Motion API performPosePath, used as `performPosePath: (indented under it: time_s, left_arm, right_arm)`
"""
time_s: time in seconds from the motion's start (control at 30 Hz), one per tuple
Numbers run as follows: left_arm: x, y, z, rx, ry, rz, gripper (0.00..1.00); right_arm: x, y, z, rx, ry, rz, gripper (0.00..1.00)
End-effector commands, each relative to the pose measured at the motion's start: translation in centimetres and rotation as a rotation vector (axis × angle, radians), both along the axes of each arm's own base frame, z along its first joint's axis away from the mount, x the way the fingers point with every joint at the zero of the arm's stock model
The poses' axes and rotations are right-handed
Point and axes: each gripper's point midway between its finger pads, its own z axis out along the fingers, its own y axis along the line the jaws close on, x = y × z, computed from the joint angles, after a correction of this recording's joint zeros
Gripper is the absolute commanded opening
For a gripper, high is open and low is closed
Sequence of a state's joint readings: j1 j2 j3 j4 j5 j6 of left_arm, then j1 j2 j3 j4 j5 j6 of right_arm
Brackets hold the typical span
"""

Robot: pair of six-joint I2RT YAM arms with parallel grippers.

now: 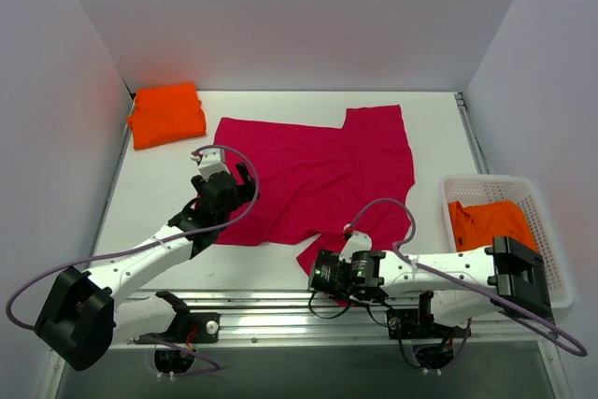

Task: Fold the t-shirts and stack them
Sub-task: Fold the tshirt

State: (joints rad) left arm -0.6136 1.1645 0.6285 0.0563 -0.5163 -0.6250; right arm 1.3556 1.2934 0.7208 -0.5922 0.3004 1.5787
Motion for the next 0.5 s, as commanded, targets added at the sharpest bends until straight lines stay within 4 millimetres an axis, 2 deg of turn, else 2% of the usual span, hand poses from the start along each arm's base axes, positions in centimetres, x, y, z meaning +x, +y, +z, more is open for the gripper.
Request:
performPosePath:
  time_s: [0.0, 0.07, 0.17, 0.33, 0.47]
  left_arm:
    - [-0.2, -0.2, 0.5, -0.034, -0.015, -0.009, 0.95]
    - [-0.3, -0.3, 0.5, -0.041, -0.016, -0.013, 0.95]
    - [-0.4, -0.2, 0.6, -0.049, -0.020, -0.016, 0.95]
    - [-0.5, -0.1, 0.6, -0.047, -0.021, -0.012, 0.94]
    - [-0.4, -0.1, 0.5, -0.044, -0.018, -0.011, 0.95]
  right_arm:
    - [-3.0, -2.4, -2.8, -0.084, 0.088, -0.070, 0.91]
    - [-3.8, -2.8, -3.5, -0.086, 0.100, -0.071, 0.90]
    - [-3.8, -3.8, -4.1, -0.079, 0.094, -0.104, 0.88]
    - [-3.1, -5.9, -4.5, -0.130, 0.053, -0.145, 0.87]
    - [-1.9, -5.9, -4.5, -0.145, 0.016, -0.141, 0.86]
